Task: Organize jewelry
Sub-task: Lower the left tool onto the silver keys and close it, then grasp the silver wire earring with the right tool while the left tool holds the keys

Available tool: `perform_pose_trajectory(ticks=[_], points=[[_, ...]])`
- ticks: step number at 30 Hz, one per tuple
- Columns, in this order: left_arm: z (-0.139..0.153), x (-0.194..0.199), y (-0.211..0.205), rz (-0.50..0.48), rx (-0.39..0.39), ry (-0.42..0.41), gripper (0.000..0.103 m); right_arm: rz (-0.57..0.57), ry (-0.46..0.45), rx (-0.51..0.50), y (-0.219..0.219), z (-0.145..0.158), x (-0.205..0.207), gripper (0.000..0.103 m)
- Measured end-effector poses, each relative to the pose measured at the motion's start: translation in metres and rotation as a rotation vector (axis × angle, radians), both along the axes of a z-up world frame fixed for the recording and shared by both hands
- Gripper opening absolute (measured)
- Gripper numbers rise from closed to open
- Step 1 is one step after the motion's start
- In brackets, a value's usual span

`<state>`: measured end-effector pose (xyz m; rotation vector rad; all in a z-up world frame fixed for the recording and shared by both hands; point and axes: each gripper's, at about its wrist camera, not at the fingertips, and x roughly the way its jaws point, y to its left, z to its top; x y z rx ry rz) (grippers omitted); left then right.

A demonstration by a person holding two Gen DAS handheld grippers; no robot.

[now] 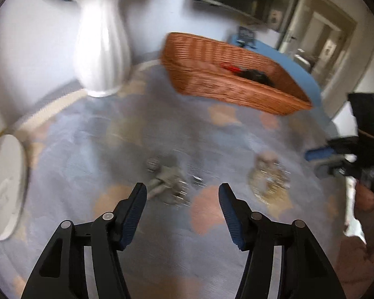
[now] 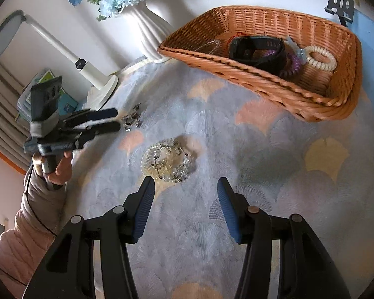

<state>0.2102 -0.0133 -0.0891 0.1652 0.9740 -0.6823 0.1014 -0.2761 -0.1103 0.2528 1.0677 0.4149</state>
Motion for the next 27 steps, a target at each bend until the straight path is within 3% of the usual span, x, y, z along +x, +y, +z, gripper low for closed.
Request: perform_pose_trajectory(ticks=[2,4,10,17,21,22,24,27], points=[[-0.004,0.007,-0.004,-0.006,0.026,0.006,0.022,0.001,0.005,-0.003,0.000,-0.002,0.002,0.056],[-0.008,0.011,-0.010,-0.022,0.059,-0.003,0.015,0.001,0.007,-0.006,-0.002,-0.003,0.002,0.056],[-0.011,0.011,-0.017,-0.044,0.117,-0.044,0.015,-0.005,0.024,0.007,-0.007,-0.011,0.005,0.056],[-0.015,0.019,-0.030,-0.064,0.170,-0.047,0.037,0.007,0.018,0.010,-0.003,-0.011,0.004,0.056],[-0.016,0.023,-0.029,-0.045,0.137,-0.046,0.036,0.006,0.019,0.014,-0.003,-0.009,0.002,0.055],[-0.016,0.023,-0.030,-0.042,0.134,-0.052,0.022,0.004,0.021,0.016,-0.002,-0.009,0.002,0.055],[-0.014,0.021,-0.028,-0.039,0.123,-0.052,0.023,0.000,0.024,0.017,-0.002,-0.009,0.003,0.056],[0.000,0.012,-0.018,-0.037,0.041,-0.050,0.023,0.000,0.026,0.018,0.003,-0.007,0.003,0.056]])
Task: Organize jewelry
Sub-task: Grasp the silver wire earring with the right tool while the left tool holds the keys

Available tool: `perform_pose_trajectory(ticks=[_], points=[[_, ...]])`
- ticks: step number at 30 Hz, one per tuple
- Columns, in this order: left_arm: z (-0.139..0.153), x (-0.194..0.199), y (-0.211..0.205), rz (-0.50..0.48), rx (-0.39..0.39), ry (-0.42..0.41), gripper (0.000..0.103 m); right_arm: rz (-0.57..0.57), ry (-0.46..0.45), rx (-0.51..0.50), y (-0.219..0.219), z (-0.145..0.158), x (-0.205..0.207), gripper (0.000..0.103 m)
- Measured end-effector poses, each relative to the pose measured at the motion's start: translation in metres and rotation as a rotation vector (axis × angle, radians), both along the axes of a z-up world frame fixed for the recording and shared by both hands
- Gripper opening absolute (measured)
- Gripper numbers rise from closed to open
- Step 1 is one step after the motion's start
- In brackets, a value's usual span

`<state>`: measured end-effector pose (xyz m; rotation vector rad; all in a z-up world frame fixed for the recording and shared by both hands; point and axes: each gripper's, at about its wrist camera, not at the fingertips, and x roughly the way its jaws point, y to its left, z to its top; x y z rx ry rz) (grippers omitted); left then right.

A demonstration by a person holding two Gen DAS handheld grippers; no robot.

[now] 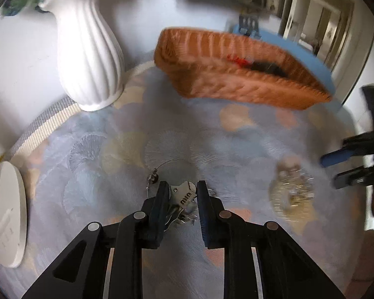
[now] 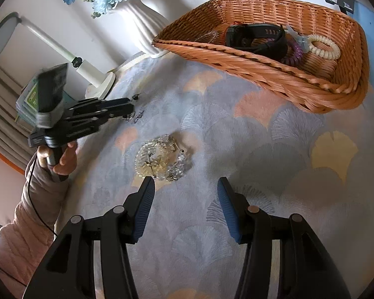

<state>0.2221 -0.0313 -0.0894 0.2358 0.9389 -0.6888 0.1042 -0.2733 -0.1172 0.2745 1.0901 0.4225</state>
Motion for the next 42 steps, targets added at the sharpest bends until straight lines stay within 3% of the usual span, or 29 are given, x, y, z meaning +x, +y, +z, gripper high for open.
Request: perform_pose_trajectory(ticks=[4,7,13,16,18,20,21,27,34,42], points=[[0.033,-0.016,0.032,0.032,-0.162,0.004,0.023,0.034,-0.020,0.000,0.015,0.011,0.003,0.056],[0.045,-0.029,0.053,0.094,-0.202,0.012,0.023,0.080,-0.049,-0.023,0.038,0.022,0.011,0.056],[0.023,-0.047,0.083,0.290,-0.106,0.057,0.023,0.203,-0.129,-0.156,0.110,0.030,0.044,0.056],[0.012,-0.049,0.093,0.347,-0.124,0.065,0.023,0.282,-0.160,-0.246,0.144,0.023,0.061,0.055],[0.008,-0.048,0.098,0.350,-0.143,0.080,0.023,0.338,-0.180,-0.339,0.167,0.015,0.073,0.051],[0.005,-0.047,0.097,0.352,-0.132,0.084,0.023,0.382,-0.190,-0.391,0.178,0.007,0.080,0.033],[0.006,-0.046,0.096,0.352,-0.128,0.081,0.023,0.394,-0.196,-0.419,0.181,0.003,0.085,0.030],[0.000,-0.046,0.093,0.349,-0.123,0.056,0.023,0.301,-0.151,-0.362,0.159,-0.005,0.114,0.029],[-0.005,-0.044,0.101,0.355,-0.164,0.082,0.023,0.407,-0.194,-0.482,0.191,-0.018,0.132,0.029],[-0.015,-0.043,0.098,0.350,-0.169,0.101,0.023,0.451,-0.223,-0.467,0.201,-0.021,0.135,0.027]])
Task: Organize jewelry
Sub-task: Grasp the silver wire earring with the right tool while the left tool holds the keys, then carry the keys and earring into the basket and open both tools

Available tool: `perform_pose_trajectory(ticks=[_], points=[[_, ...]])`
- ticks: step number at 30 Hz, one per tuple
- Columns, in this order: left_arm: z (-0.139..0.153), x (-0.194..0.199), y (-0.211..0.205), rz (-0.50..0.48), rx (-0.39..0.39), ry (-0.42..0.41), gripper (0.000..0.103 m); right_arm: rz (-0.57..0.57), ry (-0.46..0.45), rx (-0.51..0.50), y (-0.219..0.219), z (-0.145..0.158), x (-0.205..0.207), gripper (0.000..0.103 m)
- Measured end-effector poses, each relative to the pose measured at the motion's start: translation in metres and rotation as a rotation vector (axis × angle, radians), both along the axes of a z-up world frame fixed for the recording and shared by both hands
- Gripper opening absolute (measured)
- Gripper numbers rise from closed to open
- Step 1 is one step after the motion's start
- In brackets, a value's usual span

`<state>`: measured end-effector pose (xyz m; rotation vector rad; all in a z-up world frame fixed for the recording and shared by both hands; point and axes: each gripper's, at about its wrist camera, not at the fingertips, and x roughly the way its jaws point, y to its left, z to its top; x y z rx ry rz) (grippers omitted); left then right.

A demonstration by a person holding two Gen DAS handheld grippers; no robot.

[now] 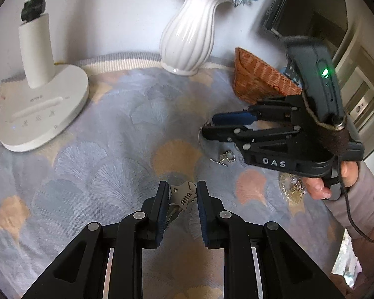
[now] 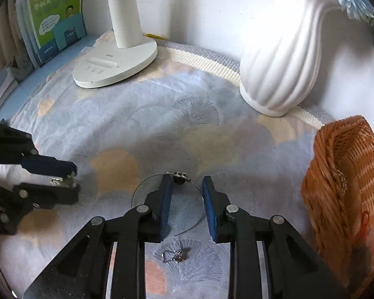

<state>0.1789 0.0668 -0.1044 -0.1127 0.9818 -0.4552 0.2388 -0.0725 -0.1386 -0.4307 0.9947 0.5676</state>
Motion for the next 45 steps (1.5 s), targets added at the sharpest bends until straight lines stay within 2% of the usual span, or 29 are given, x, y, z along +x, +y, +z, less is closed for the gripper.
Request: perform_pose_trajectory(ticks=[3,7,11,18,20,24,29,33,37,41,45], points=[[0.000,0.000,-0.002,0.002,0.004,-0.006,0.023,0.018,-0.004,0.005,0.004,0.001,-0.003,0.015],[-0.001,0.000,-0.002,0.019,0.017,-0.022,0.023,0.018,0.016,0.032,0.004,0.004,-0.013,0.014],[0.002,0.001,0.003,0.035,-0.008,-0.029,0.023,-0.035,0.045,0.061,-0.007,0.013,-0.024,0.014],[0.008,-0.005,0.002,0.016,-0.034,-0.042,0.023,-0.093,0.055,0.266,-0.055,0.073,-0.052,0.014],[0.010,-0.005,0.001,0.001,-0.046,-0.037,0.023,-0.113,0.049,0.292,-0.071,0.087,-0.062,0.014],[0.029,-0.008,-0.008,-0.027,-0.088,-0.047,0.023,-0.156,0.005,0.288,-0.105,0.111,-0.079,0.014],[0.075,-0.006,-0.041,-0.096,-0.098,-0.112,0.023,-0.275,-0.056,0.324,-0.170,0.145,-0.082,0.014],[0.112,0.014,-0.078,-0.156,-0.125,-0.157,0.023,-0.395,-0.119,0.364,-0.220,0.176,-0.067,0.014],[0.131,0.042,-0.123,-0.207,-0.131,-0.178,0.023,-0.503,-0.101,0.438,-0.257,0.184,-0.032,0.014],[0.124,0.077,-0.161,-0.235,-0.144,-0.144,0.023,-0.576,-0.044,0.449,-0.272,0.169,0.014,0.014],[0.104,0.112,-0.191,-0.250,-0.175,-0.064,0.023,-0.626,0.052,0.399,-0.269,0.137,0.058,0.014]])
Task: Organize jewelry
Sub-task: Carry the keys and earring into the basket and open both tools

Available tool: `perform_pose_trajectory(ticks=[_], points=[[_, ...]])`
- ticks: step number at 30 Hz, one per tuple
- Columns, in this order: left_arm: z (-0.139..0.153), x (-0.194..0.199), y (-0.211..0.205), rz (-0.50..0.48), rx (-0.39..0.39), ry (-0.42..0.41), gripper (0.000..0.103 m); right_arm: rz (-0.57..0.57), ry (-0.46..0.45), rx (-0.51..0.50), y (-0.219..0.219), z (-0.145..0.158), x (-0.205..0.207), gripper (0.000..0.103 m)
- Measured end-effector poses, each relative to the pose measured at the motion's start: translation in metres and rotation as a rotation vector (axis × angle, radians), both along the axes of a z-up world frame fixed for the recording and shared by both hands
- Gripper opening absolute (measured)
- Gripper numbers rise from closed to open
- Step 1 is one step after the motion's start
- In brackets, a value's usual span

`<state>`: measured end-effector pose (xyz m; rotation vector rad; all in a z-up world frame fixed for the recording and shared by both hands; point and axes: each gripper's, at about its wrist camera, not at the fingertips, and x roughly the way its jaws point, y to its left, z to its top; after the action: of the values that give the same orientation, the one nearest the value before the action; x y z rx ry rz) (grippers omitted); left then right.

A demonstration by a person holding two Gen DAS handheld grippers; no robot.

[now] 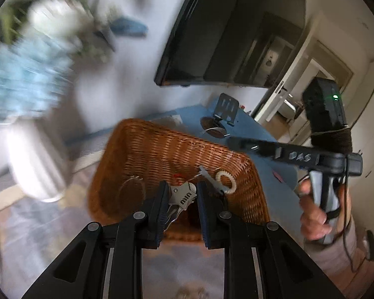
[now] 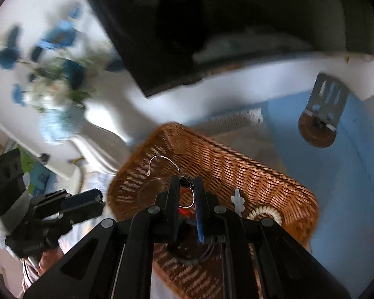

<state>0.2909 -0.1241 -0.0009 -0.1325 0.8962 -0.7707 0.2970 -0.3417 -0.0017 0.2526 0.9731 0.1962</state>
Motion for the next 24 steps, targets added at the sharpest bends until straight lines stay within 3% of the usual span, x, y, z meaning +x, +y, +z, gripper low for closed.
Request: perform_pose_trajectory(ticks=[7,12,15,17,19,22,24], points=[[-0.035,0.031,-0.025,0.011,0.029,0.081,0.023,0.003,0.099,-0.016,0.005,-0.046,0.038,0.014],[-0.047,0.039,-0.034,0.026,0.052,0.096,0.023,0.017,0.120,-0.061,0.011,-0.059,0.042,0.014],[-0.044,0.036,-0.032,0.041,0.053,0.079,0.025,0.016,0.114,-0.058,0.008,-0.058,0.040,0.015],[-0.041,0.035,-0.029,0.046,0.040,0.082,0.043,0.010,0.106,-0.064,0.006,-0.054,0.036,0.019],[-0.034,0.031,-0.022,0.054,0.024,0.069,0.050,0.004,0.093,-0.069,0.002,-0.048,0.030,0.027],[-0.021,0.020,-0.007,0.059,0.002,0.048,0.050,0.002,0.067,-0.058,0.000,-0.037,0.019,0.038],[-0.013,0.011,0.001,0.064,-0.001,0.032,0.050,0.007,0.048,-0.057,0.002,-0.027,0.008,0.039]])
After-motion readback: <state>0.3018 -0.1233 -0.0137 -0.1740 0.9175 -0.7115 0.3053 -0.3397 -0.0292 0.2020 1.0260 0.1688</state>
